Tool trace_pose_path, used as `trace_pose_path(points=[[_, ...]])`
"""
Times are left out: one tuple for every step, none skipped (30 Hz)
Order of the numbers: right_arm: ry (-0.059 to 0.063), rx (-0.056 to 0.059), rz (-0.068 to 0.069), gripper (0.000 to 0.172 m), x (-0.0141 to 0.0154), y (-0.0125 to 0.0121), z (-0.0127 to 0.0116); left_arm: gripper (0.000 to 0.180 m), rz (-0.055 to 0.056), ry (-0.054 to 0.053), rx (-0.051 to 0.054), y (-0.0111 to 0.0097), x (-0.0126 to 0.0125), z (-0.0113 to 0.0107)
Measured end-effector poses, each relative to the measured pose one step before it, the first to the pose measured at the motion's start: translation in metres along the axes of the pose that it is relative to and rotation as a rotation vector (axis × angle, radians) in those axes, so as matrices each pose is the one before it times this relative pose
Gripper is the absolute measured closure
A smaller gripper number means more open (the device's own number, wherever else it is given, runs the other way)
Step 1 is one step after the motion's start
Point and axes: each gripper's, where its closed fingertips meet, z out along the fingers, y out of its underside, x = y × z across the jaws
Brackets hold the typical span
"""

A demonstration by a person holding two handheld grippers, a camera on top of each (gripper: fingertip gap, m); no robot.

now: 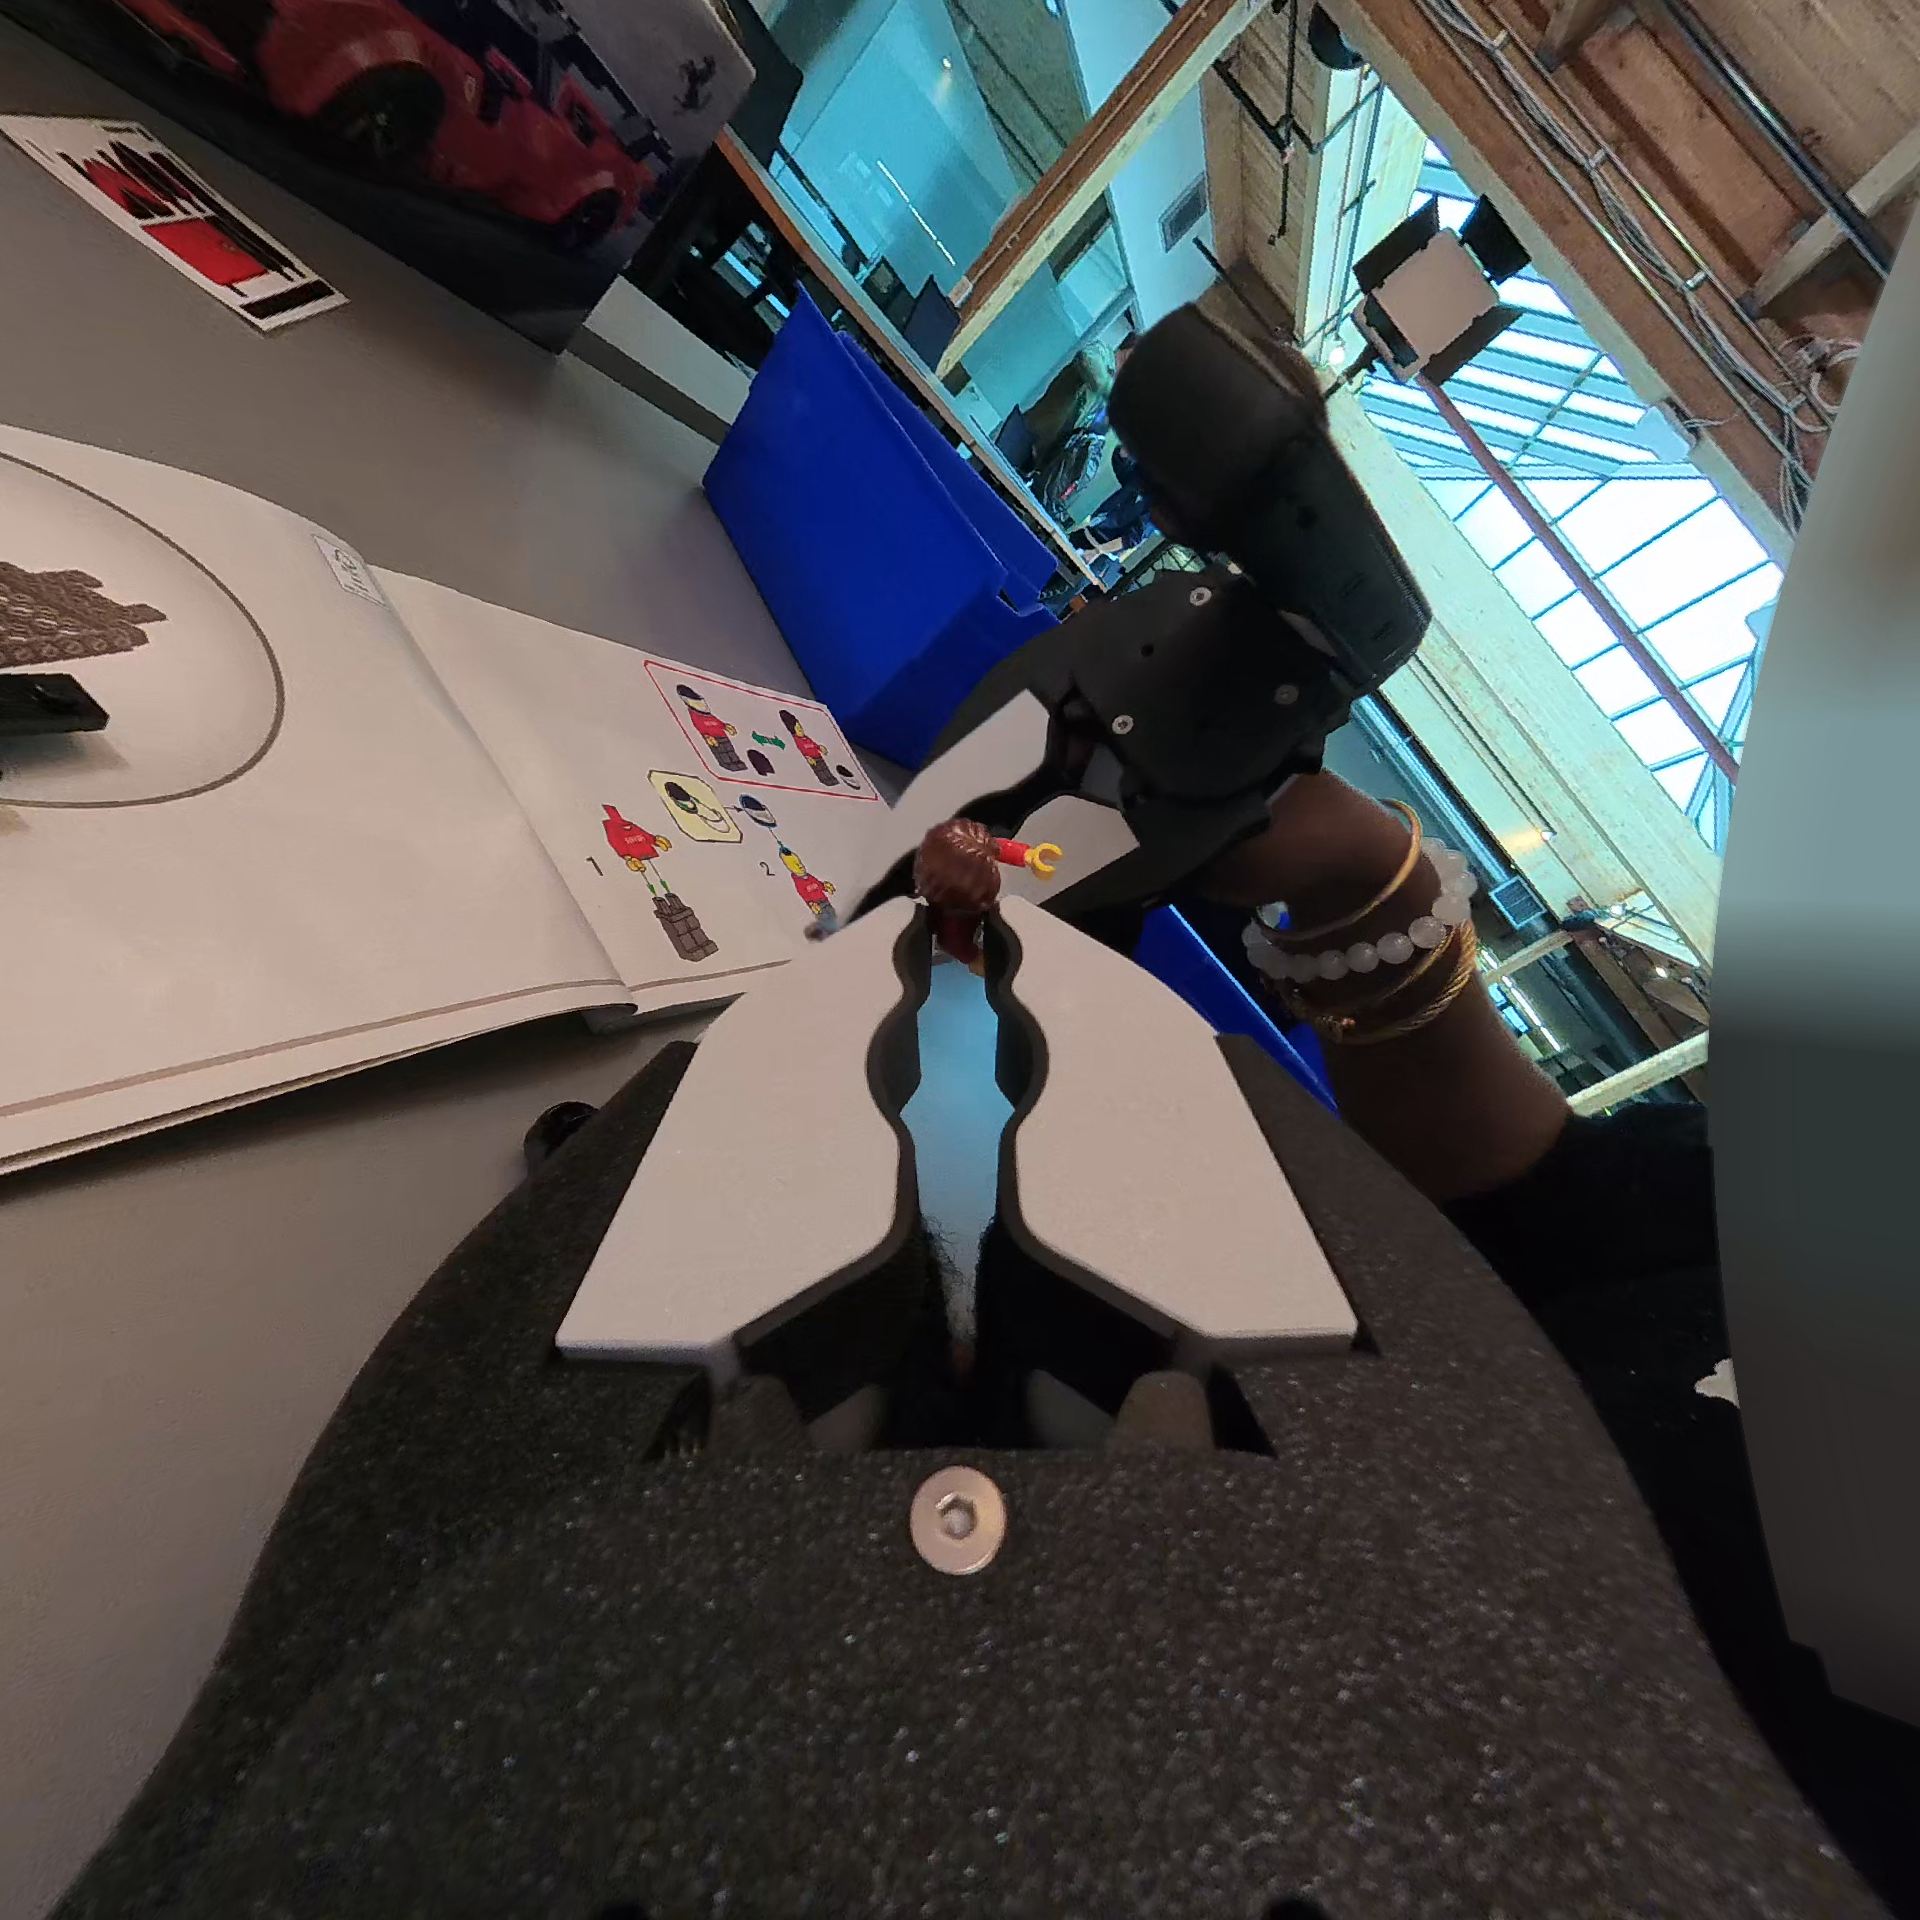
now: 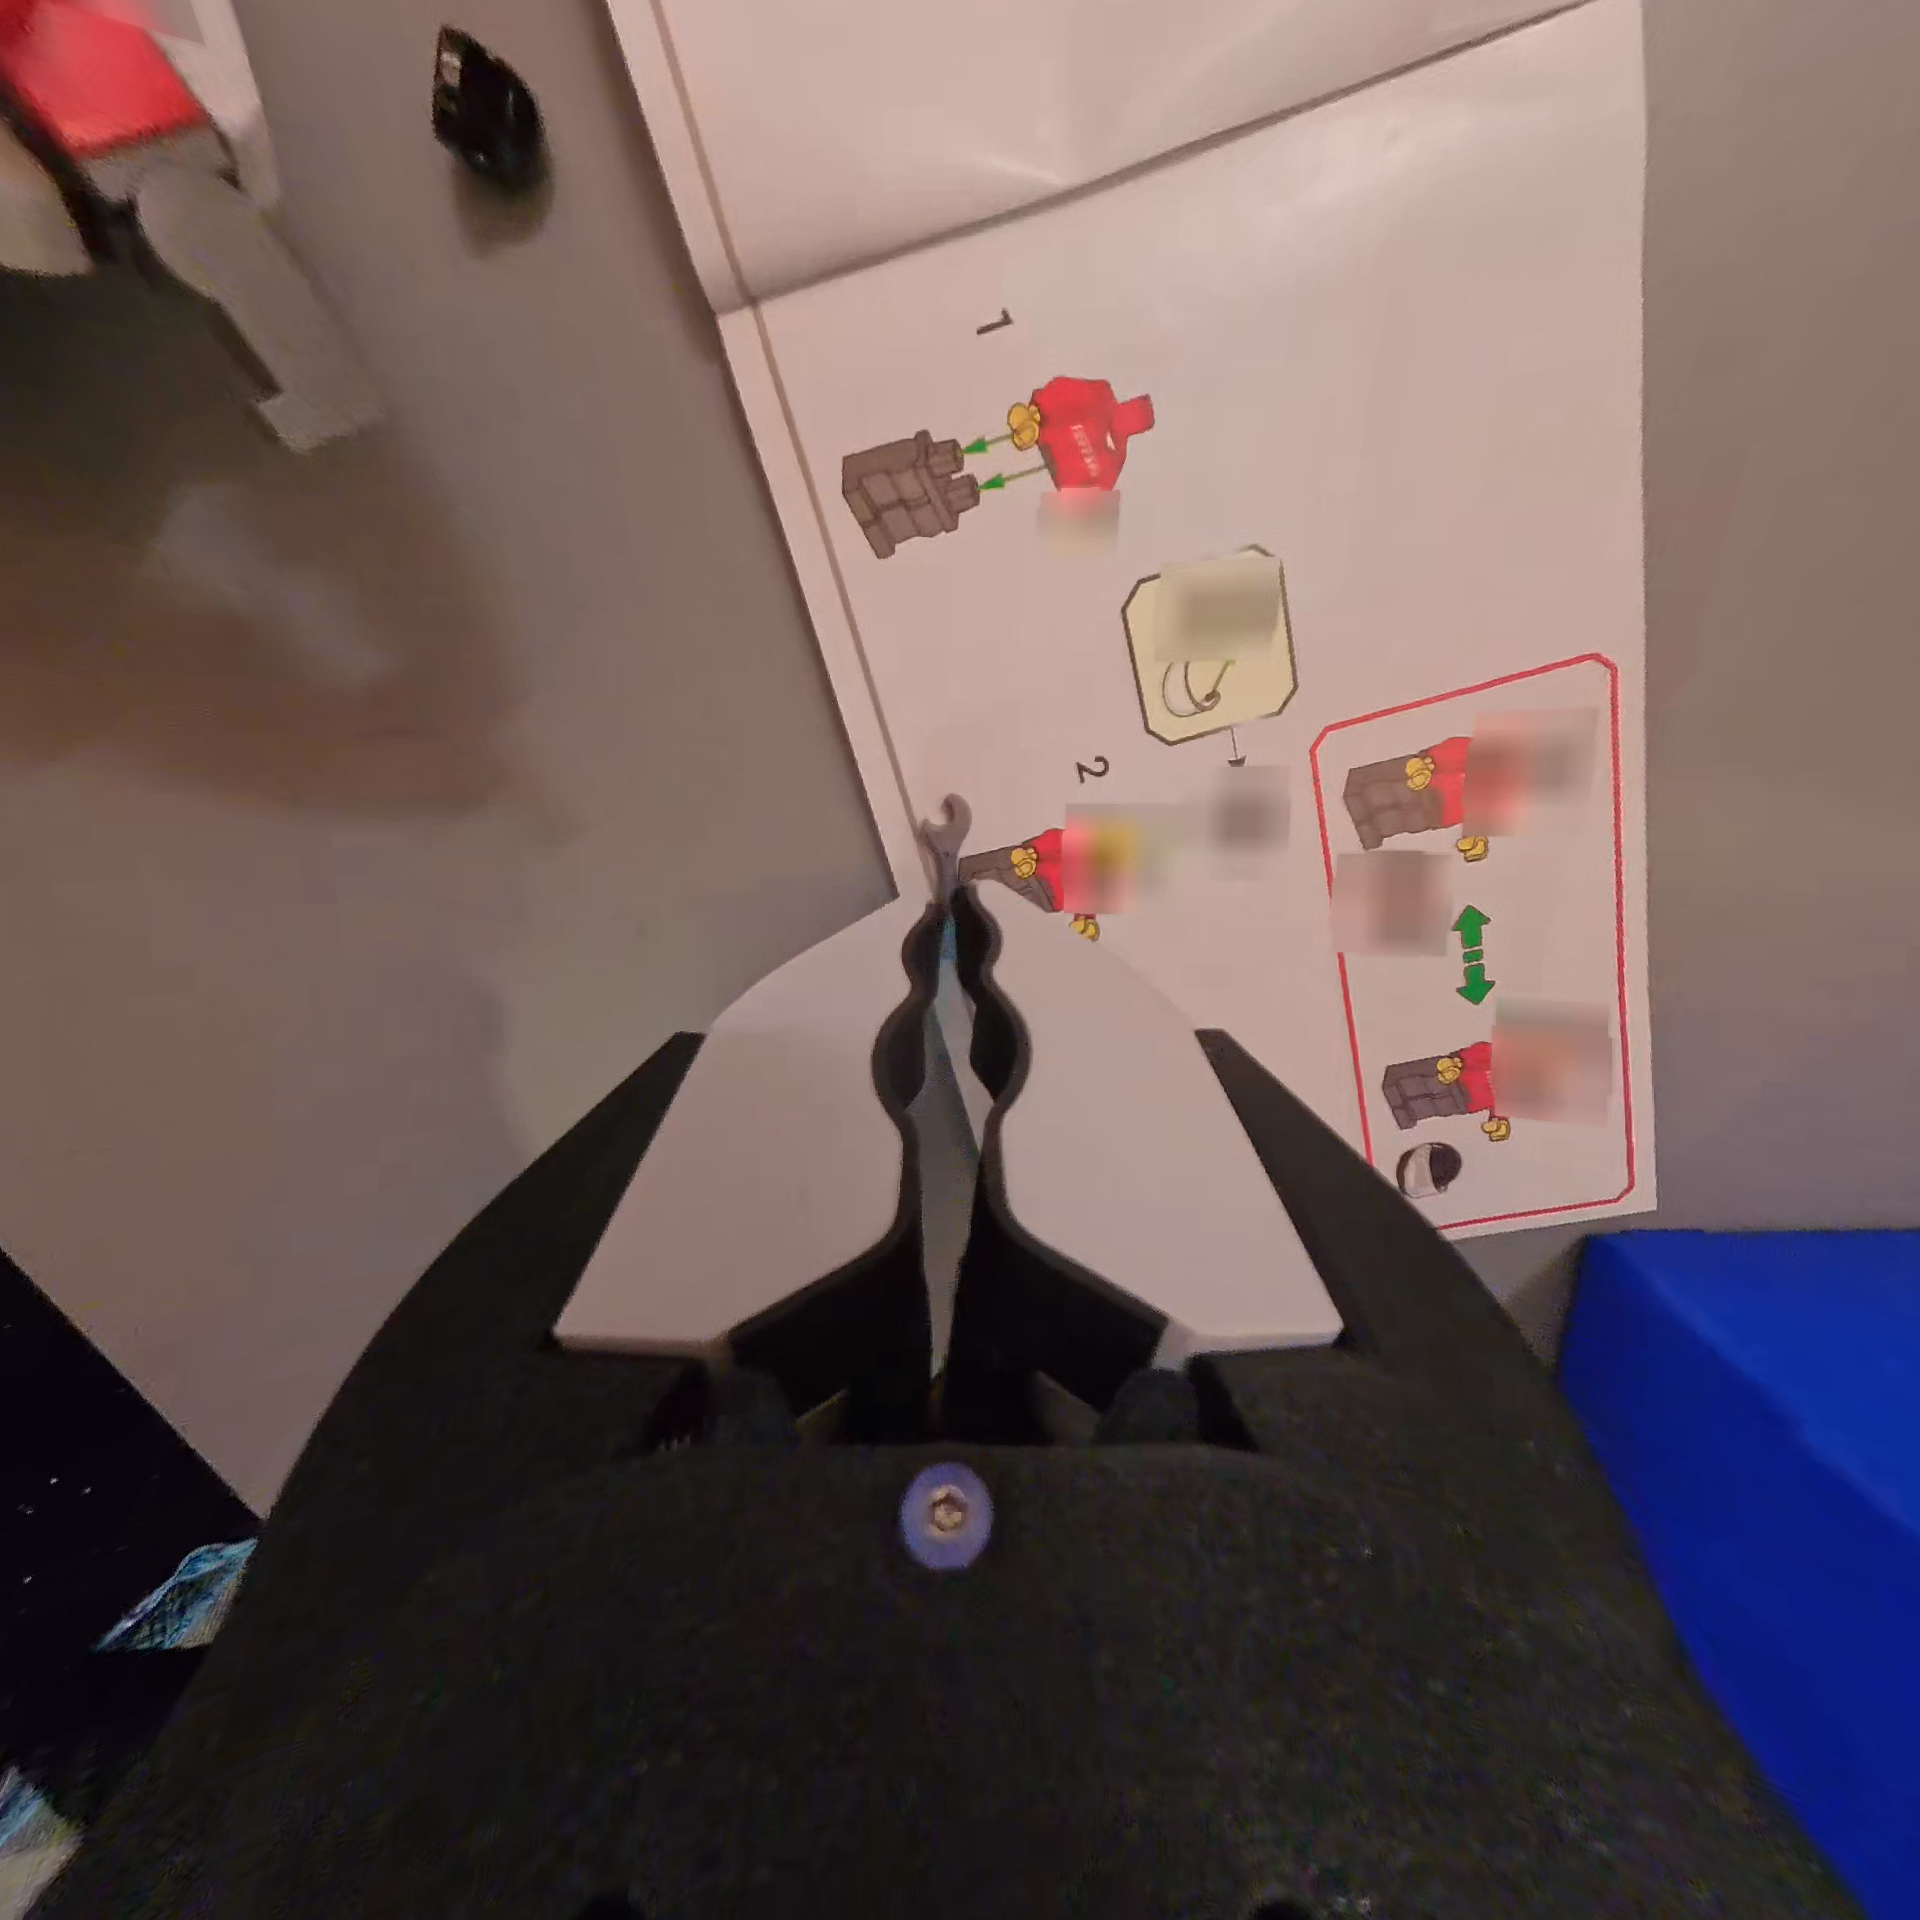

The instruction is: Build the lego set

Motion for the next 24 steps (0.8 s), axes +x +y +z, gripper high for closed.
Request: trace_pose_path(points=[[0.0034, -0.0102, -0.0030, 0.169, -0.00064, 0.00033, 0.00007, 0.172, 0.0012, 0.0002, -0.0006, 0.00011, -0.00003, 0.00005], [0.0014, -0.0059, -0.0053, 0.169, -0.00038, -0.00001, 0.00010, 0.172, -0.0006, 0.0002, -0.0017, 0.00015, -0.00012, 0.00019], [0.0009, 0.0019, -0.0131, 0.169, -0.00021, -0.00017, -0.00006, 0.172, -0.0004, -0.0008, -0.0012, -0.00004, -0.00025, 0.00004], [0.0021, 0.0146, -0.0172, 0.170, 0.00004, -0.00040, -0.00003, 0.172, -0.0014, -0.0021, 0.0003, -0.00017, -0.00044, -0.00007], [0.0043, 0.0311, -0.0190, 0.170, 0.00037, -0.00039, -0.00033, 0.172, -0.0035, -0.0035, 0.0024, -0.00039, -0.00070, -0.00018], [-0.0002, 0.0422, -0.0083, 0.170, -0.00023, -0.00055, -0.00105, 0.172, -0.0041, -0.0050, 0.0053, -0.00066, -0.00091, -0.00056], [-0.0054, 0.0506, 0.0014, 0.170, -0.00148, -0.00183, -0.00357, 0.172, -0.0051, -0.0092, 0.0102, -0.00130, -0.00140, -0.00066], [0.0098, 0.0658, 0.0037, 0.170, -0.00063, -0.00558, -0.00724, 0.172, -0.0055, -0.0138, 0.0147, -0.00197, -0.00206, -0.00075], [0.0102, 0.0817, -0.0087, 0.170, -0.00227, -0.01004, -0.00994, 0.172, -0.0045, -0.0168, 0.0171, -0.00237, -0.00234, -0.00063], [0.0191, 0.0848, -0.0165, 0.170, -0.00290, -0.01318, -0.01102, 0.172, -0.0030, -0.0158, 0.0231, -0.00300, -0.00179, -0.00052], [0.0247, 0.0813, -0.0209, 0.170, -0.00346, -0.01529, -0.01064, 0.172, -0.0046, -0.0099, 0.0230, -0.00265, -0.00057, -0.00002], [0.0200, 0.0779, -0.0245, 0.170, -0.00546, -0.01654, -0.00877, 0.172, -0.0093, -0.0035, 0.0111, -0.00077, 0.00040, 0.00085], [0.0258, 0.0779, -0.0205, 0.170, -0.00568, -0.01707, -0.00615, 0.172, -0.0126, 0.0021, 0.0095, 0.00005, 0.00138, 0.00162], [0.0205, 0.0650, -0.0206, 0.170, -0.00657, -0.01463, -0.00312, 0.172, -0.0088, 0.0113, 0.0143, 0.00012, 0.00313, 0.00194], [0.0333, 0.0449, -0.0201, 0.170, -0.00388, -0.01033, -0.00096, 0.172, 0.0011, 0.0105, 0.0122, 0.00081, 0.00367, 0.00209], [0.0385, 0.0235, -0.0275, 0.170, -0.00180, -0.00550, 0.00049, 0.172, 0.0115, 0.0015, -0.0024, 0.00266, 0.00320, 0.00206], [0.0454, -0.0008, -0.0314, 0.170, 0.00060, -0.00036, 0.00134, 0.172, 0.0232, -0.0030, -0.0133, 0.00384, 0.00332, 0.00206], [0.0427, -0.0150, -0.0361, 0.170, 0.00140, 0.00262, 0.00154, 0.172, 0.0312, -0.0148, -0.0108, 0.00325, 0.00233, 0.00144], [0.0321, -0.0096, -0.0369, 0.170, -0.00003, 0.00238, 0.00106, 0.172, 0.0361, -0.0229, -0.0003, 0.00160, 0.00171, 0.00059], [0.0244, 0.0108, -0.0282, 0.170, -0.00170, -0.00080, -0.00023, 0.172, 0.0379, -0.0238, -0.0002, 0.00100, 0.00148, 0.00023], [0.0132, 0.0182, -0.0179, 0.170, -0.00360, -0.00242, -0.00125, 0.172, 0.0326, -0.0171, 0.0026, 0.00006, 0.00180, 0.00000], [0.0217, 0.0124, -0.0151, 0.170, -0.00239, -0.00197, -0.00174, 0.172, 0.0248, -0.0103, 0.0085, -0.00136, 0.00217, -0.00019], [0.0327, 0.0035, -0.0168, 0.170, -0.00063, -0.00058, -0.00148, 0.172, 0.0217, -0.0062, 0.0082, -0.00170, 0.00229, -0.00026], [0.0389, 0.0058, -0.0185, 0.170, 0.00040, -0.00080, -0.00116, 0.172, 0.0248, -0.0051, 0.0067, -0.00158, 0.00241, -0.00016]])
